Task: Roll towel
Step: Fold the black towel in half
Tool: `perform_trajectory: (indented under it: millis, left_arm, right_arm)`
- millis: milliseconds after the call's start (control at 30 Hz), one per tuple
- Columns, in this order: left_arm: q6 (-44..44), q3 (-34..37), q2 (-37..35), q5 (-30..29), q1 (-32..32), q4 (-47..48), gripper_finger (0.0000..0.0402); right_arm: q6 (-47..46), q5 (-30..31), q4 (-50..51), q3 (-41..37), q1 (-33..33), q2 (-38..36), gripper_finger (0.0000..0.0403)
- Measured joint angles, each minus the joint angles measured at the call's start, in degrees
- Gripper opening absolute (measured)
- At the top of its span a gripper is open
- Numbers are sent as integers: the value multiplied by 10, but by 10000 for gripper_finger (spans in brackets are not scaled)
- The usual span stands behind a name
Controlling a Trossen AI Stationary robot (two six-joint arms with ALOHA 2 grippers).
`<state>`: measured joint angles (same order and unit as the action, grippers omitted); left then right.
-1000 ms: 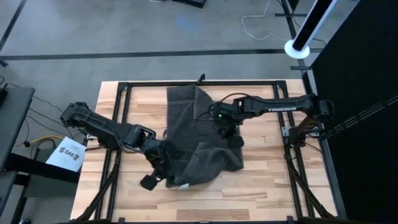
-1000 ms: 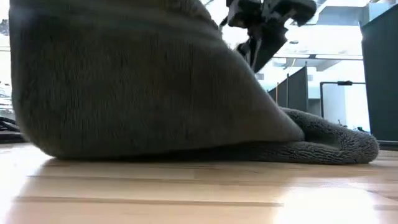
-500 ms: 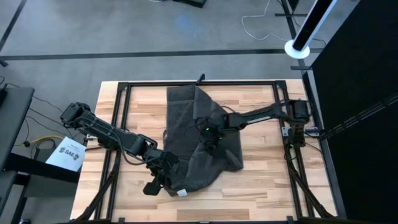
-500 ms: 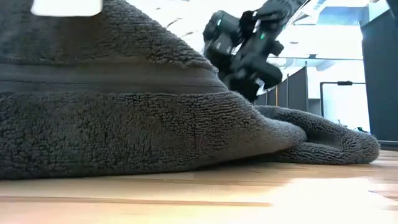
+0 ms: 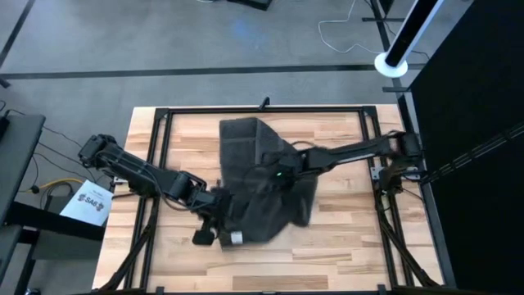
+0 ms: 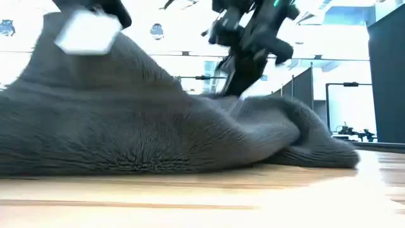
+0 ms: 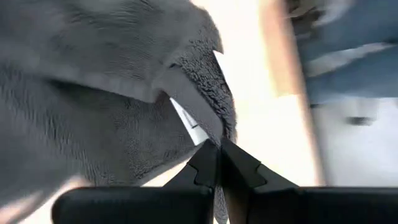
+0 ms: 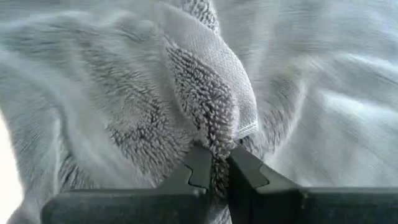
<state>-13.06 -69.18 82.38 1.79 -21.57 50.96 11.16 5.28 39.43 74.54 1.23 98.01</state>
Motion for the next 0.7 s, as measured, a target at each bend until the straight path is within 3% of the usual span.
perform_trajectory:
  millis: [67,167,367,500,700]
  left_arm:
    - [28,-13,-9,-37,19,32,0]
    - [57,-23,-28,-45,40,46,0]
    - [79,-33,-74,16,44,49,0]
    - [93,-32,-80,17,44,49,0]
    - [115,-17,-49,18,47,46,0]
  right_arm:
    - [-40,29,46,-1,-3,-48,14]
    - [-94,41,76,-1,4,-119,14]
    - [-217,19,104,0,60,-193,14]
    - [-214,19,108,-13,88,-172,43]
    - [-177,24,49,-78,95,-63,72]
